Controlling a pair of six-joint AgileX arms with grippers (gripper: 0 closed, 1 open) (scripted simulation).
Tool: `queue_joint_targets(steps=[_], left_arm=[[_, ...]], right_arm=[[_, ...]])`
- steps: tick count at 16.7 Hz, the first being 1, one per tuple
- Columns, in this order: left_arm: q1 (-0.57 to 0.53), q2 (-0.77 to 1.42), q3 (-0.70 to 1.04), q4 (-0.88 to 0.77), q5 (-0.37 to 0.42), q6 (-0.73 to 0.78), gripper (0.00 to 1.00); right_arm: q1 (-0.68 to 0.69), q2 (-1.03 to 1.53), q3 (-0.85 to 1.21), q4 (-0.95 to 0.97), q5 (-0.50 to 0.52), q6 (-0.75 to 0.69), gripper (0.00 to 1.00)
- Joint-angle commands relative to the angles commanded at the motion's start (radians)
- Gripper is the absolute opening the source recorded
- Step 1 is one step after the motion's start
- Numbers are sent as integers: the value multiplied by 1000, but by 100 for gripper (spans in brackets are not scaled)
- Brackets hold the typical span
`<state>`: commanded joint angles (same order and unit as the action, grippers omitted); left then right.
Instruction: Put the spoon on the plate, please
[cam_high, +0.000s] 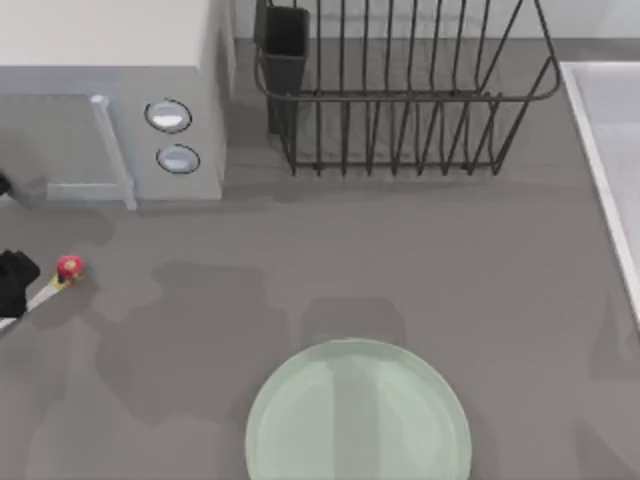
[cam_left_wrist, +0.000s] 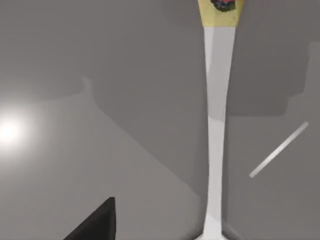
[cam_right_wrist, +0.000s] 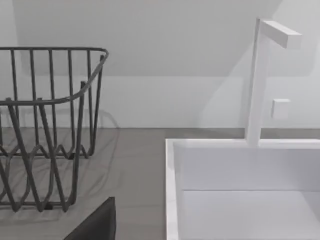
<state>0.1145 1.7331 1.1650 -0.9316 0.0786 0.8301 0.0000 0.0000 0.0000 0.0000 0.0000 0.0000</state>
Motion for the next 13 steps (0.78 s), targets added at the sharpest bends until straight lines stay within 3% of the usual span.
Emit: queue_joint_targets(steps=[6,13], left_arm=[[-6,76,-135,204,-2,-4,100],[-21,214,-119,335,-1,-18,100]], right_arm=[[0,0,0,0,0,0,100],[0,0,0,0,0,0,100]])
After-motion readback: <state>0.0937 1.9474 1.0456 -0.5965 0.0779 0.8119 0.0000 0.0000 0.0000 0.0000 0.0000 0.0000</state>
